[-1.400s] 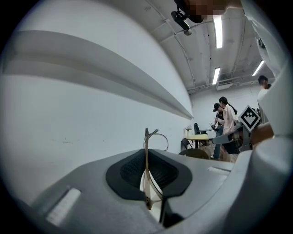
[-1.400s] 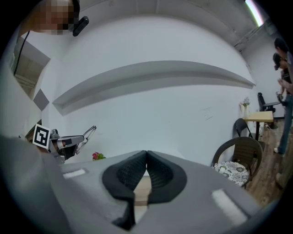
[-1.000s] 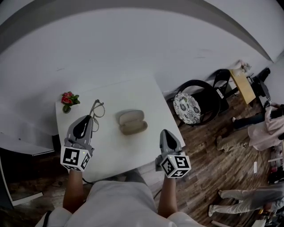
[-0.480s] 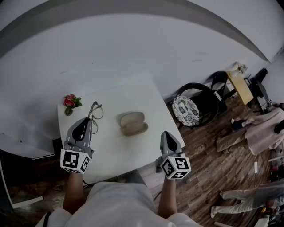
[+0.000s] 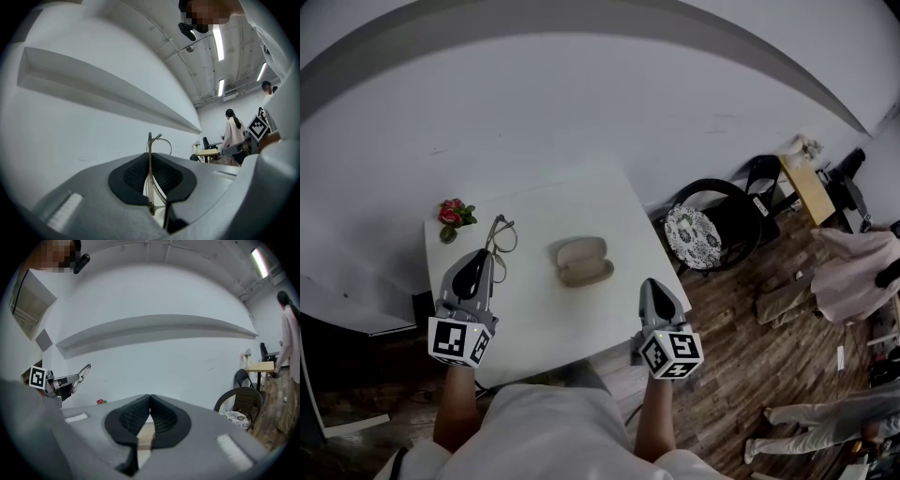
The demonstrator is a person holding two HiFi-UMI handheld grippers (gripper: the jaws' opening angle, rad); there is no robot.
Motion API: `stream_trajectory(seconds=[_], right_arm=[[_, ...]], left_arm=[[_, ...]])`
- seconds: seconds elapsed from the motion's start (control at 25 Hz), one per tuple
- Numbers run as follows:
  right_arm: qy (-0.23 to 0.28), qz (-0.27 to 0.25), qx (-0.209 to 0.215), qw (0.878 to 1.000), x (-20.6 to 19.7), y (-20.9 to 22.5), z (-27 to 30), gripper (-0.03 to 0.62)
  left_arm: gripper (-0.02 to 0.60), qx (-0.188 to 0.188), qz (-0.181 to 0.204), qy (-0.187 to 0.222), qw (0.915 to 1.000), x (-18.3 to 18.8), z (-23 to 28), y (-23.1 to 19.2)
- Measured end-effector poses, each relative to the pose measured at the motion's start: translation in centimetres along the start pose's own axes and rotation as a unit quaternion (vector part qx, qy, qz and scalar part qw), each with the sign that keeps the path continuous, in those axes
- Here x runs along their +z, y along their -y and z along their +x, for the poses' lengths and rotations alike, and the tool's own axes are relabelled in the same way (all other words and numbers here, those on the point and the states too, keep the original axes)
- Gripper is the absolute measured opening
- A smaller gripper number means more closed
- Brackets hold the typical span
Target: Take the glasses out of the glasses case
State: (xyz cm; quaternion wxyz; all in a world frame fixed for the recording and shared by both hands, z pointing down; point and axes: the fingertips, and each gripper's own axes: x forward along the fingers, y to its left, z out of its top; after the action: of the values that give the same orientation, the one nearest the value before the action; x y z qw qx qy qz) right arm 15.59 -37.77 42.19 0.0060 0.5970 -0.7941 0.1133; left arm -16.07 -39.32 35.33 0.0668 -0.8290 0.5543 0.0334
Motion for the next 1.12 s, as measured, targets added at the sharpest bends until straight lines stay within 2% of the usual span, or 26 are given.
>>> stream_trajectory(seconds=[1.12], right_arm=[[0.012,-0.018,-0.009,1.000,1.2,-0.1,-1.7,0.003]], left_arm=[[0.026,0.000,0.008,0.007,0.9999,0.8,-1.1,-1.0]])
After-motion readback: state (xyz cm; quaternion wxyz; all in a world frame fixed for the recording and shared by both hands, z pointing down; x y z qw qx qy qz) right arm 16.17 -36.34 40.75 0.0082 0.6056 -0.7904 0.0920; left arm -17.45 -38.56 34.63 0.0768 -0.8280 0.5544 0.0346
